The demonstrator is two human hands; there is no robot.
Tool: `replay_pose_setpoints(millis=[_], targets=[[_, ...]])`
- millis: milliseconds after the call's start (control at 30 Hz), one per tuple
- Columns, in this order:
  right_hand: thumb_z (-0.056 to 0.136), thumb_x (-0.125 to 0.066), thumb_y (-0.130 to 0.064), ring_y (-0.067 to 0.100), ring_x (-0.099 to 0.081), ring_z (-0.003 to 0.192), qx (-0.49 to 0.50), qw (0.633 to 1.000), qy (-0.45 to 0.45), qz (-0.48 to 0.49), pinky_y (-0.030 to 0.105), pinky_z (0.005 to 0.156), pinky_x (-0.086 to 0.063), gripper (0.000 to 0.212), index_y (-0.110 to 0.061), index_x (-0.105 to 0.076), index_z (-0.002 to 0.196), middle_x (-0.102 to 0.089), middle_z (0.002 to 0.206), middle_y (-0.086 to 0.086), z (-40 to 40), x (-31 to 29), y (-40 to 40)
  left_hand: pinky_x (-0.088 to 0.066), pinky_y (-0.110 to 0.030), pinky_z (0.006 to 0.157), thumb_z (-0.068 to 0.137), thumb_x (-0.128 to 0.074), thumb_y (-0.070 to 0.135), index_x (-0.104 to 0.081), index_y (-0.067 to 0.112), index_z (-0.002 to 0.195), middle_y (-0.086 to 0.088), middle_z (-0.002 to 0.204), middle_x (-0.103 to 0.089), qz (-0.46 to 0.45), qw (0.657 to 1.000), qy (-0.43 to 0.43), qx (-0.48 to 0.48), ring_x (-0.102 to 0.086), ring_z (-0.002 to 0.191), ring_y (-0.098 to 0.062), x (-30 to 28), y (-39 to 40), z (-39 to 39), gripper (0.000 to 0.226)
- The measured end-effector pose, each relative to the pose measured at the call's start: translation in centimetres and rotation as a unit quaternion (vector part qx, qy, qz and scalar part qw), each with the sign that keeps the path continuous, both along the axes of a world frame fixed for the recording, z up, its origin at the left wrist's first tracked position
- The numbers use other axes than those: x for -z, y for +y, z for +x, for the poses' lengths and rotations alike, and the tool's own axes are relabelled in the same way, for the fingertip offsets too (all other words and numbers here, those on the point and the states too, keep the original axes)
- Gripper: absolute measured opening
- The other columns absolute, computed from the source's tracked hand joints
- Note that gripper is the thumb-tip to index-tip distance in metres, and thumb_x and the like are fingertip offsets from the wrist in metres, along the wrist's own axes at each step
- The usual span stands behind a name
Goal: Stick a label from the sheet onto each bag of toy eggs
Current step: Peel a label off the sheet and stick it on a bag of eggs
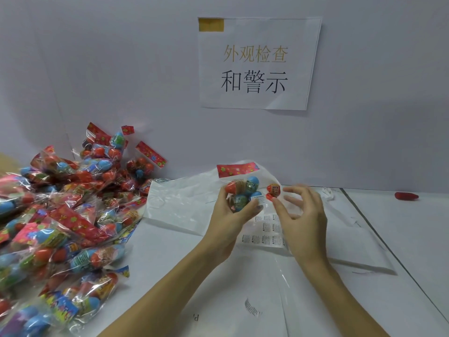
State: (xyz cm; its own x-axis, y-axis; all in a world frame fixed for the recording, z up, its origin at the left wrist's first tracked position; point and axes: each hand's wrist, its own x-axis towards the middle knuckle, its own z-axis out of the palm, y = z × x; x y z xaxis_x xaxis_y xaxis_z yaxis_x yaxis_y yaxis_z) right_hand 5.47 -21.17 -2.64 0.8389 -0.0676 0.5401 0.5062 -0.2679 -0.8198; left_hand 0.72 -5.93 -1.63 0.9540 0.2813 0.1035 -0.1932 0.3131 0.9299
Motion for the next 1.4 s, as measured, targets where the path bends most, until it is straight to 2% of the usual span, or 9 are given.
replay_pose_setpoints(millis=[133,233,467,667,800,1067,1200,1300,1400], targets=[[0.090,-0.073,-0.044,0.021,-0.078,0.077,-0.146,0.962,0.184,0.138,0.031,0.067,-0.063,0.033,-0.019,-0.070,0.112,-0.077,0.100,0.004,0.1,-0.9,0.1,-0.060,-0.032,0.094,0.093,-0.076,0.008,-0.058,0.016,0.134,-0.012,0.121,-0.075,-0.019,0.998,-0.004,0.067,-0.073,0.113,-0.032,-0.4,0.5,-0.1,0.045],[0.085,-0.068,-0.058,0.020,-0.072,0.064,-0.168,0.971,0.165,0.042,0.033,0.059,-0.062,0.046,-0.022,-0.071,0.112,-0.076,0.093,-0.001,-0.2,-1.0,0.2,-0.057,-0.027,0.096,0.092,-0.080,0.022,-0.060,0.023,0.136,-0.004,0.123,-0.075,0.020,0.998,-0.001,0.067,-0.072,0.115,-0.022,-0.3,-0.3,-0.3,0.048],[0.100,-0.062,-0.037,0.025,-0.064,0.061,-0.260,0.934,0.212,0.122,0.030,0.056,-0.055,0.032,-0.006,-0.070,0.105,-0.066,0.069,0.012,-0.4,-1.2,0.0,-0.053,-0.015,0.087,0.092,-0.079,0.023,-0.063,0.024,0.133,-0.004,0.119,-0.077,0.030,0.998,-0.011,0.062,-0.072,0.112,-0.017,-0.5,-0.2,-0.5,0.044],[0.092,-0.067,-0.044,0.019,-0.064,0.064,-0.263,0.923,0.241,0.141,0.028,0.061,-0.055,0.041,-0.011,-0.071,0.116,-0.067,0.071,0.008,-0.4,-1.4,0.3,-0.053,-0.009,0.081,0.083,-0.082,0.034,-0.063,0.032,0.128,0.008,0.115,-0.077,0.035,0.998,0.003,0.055,-0.072,0.108,-0.006,-0.8,-0.2,-0.4,0.049],[0.079,-0.078,-0.050,0.017,-0.055,0.063,-0.243,0.939,0.231,0.076,0.026,0.063,-0.050,0.048,-0.015,-0.072,0.112,-0.066,0.071,0.006,-0.2,-1.5,-0.2,-0.057,-0.022,0.081,0.079,-0.083,0.054,-0.072,0.023,0.123,0.001,0.112,-0.078,0.016,1.000,0.025,-0.007,-0.073,0.102,-0.013,-1.6,0.8,-0.2,0.055],[0.104,-0.061,-0.022,0.030,-0.074,0.065,-0.260,0.945,0.191,0.057,0.028,0.056,-0.059,0.023,-0.007,-0.077,0.097,-0.076,0.074,0.014,-0.8,-1.7,-0.1,-0.061,-0.026,0.074,0.081,-0.082,0.032,-0.076,0.009,0.112,-0.010,0.103,-0.080,-0.077,0.994,0.039,-0.073,-0.076,0.087,-0.018,-1.6,2.9,0.1,0.039],[0.105,-0.059,-0.024,0.031,-0.079,0.076,-0.243,0.939,0.208,0.125,0.026,0.056,-0.060,0.024,-0.008,-0.077,0.107,-0.079,0.084,0.015,-1.3,-1.4,0.5,-0.063,-0.027,0.075,0.078,-0.080,0.045,-0.074,0.017,0.111,-0.006,0.103,-0.080,-0.057,0.992,0.008,-0.111,-0.077,0.093,-0.019,-1.7,2.6,0.3,0.044],[0.108,-0.053,-0.026,0.031,-0.079,0.091,-0.260,0.919,0.242,0.170,0.027,0.065,-0.061,0.029,-0.007,-0.073,0.118,-0.080,0.097,0.015,-1.3,-1.4,0.3,-0.060,-0.025,0.073,0.075,-0.077,0.055,-0.067,0.019,0.120,-0.003,0.106,-0.080,-0.005,0.999,0.028,-0.037,-0.078,0.096,-0.020,-1.9,2.5,0.2,0.059],[0.105,-0.054,-0.041,0.024,-0.078,0.096,-0.242,0.930,0.256,0.108,0.030,0.071,-0.063,0.037,-0.015,-0.075,0.120,-0.081,0.104,0.006,-0.8,-1.9,-0.3,-0.061,-0.027,0.080,0.083,-0.078,0.045,-0.073,0.016,0.111,-0.002,0.104,-0.079,0.106,0.994,0.014,-0.012,-0.076,0.101,-0.021,-1.5,2.3,0.1,0.041]])
